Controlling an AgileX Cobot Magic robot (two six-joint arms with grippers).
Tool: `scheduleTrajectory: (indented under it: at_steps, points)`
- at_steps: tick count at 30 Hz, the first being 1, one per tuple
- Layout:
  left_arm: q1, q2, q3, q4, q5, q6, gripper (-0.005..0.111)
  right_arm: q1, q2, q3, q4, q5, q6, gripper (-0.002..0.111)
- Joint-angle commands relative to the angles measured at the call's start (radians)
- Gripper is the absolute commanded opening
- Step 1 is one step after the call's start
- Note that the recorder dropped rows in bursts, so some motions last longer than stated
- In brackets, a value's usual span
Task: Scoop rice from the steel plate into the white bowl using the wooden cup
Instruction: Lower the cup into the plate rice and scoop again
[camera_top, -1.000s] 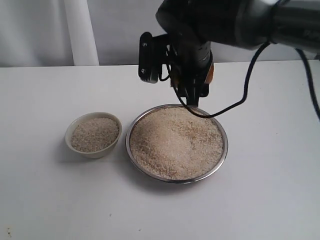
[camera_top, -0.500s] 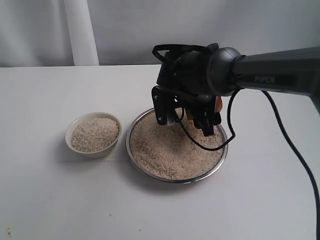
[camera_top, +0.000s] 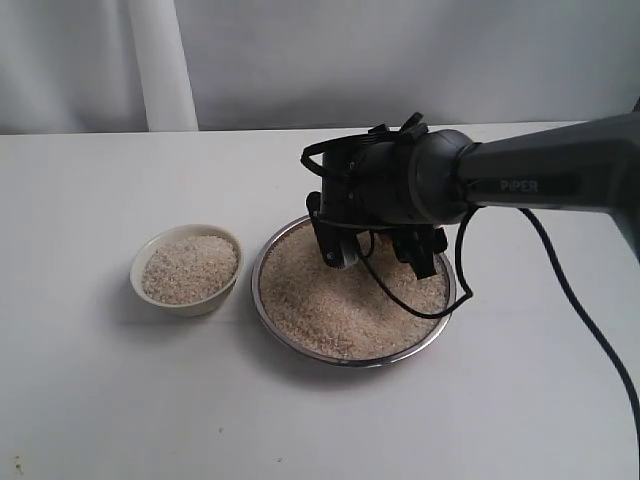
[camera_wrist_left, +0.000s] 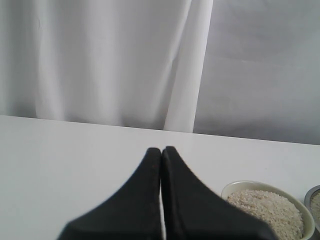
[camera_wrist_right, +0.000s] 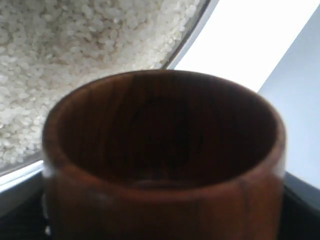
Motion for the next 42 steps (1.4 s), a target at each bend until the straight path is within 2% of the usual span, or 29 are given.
scheduleTrajectory:
  at_steps: [1,15,36,42]
  points:
    - [-0.005,0.001,0.002,-0.005,-0.003,-0.005,0.000,0.003,0.001,0.001,-0.012,-0.007,-0.012,0.000]
    - [-0.005,0.001,0.002,-0.005,-0.003,-0.005,0.000,0.000,0.102,0.001,-0.034,-0.011,-0.001,0.000]
    - [-0.005,0.001,0.002,-0.005,-0.003,-0.005,0.000,0.000,0.102,0.001,0.229,-0.161,-0.085,0.000]
    - [-0.005,0.001,0.002,-0.005,-0.003,-0.005,0.000,0.000,0.102,0.001,0.371,-0.205,-0.163,0.000]
